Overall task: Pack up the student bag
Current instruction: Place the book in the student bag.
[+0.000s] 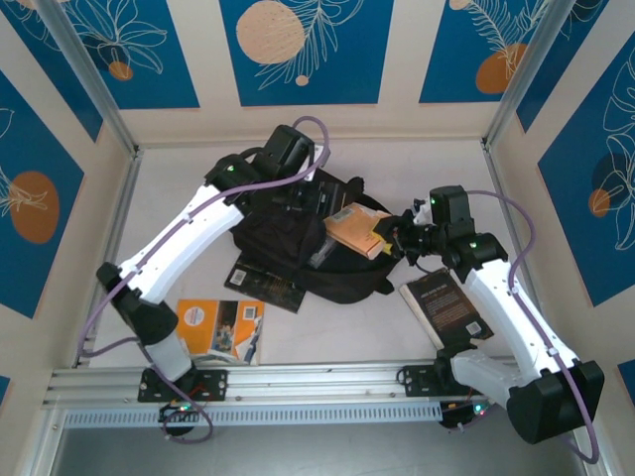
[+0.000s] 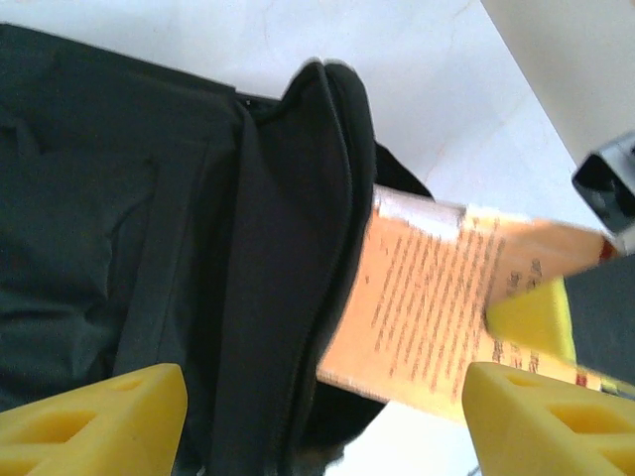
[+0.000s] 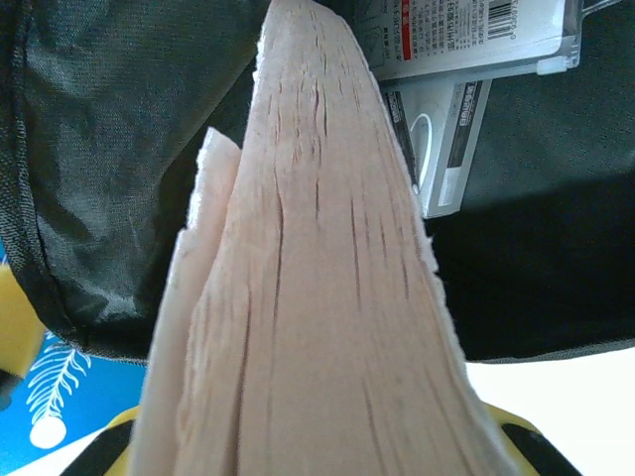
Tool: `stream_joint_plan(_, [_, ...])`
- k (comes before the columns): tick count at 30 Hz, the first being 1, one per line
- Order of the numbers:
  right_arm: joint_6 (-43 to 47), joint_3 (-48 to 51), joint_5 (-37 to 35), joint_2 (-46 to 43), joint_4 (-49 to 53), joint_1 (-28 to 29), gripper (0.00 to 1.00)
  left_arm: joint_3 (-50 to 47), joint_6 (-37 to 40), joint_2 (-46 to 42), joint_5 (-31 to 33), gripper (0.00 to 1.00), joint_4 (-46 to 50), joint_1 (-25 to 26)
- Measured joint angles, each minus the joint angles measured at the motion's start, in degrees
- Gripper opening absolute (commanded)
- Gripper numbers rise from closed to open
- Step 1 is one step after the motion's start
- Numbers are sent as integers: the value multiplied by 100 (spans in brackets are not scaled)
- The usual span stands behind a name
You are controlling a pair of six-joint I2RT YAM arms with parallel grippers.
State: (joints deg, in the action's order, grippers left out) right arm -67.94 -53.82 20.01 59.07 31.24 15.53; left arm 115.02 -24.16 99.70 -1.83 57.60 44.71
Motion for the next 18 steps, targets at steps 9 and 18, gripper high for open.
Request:
stream_joint_plan(9, [0,0,-4,-35,-17,61,0,581,251,1047,-369,46,72,-199])
stream_joint_plan(18, [223,57,-59,-278,168,96,0,675,201,1222,-680,0,44,-212])
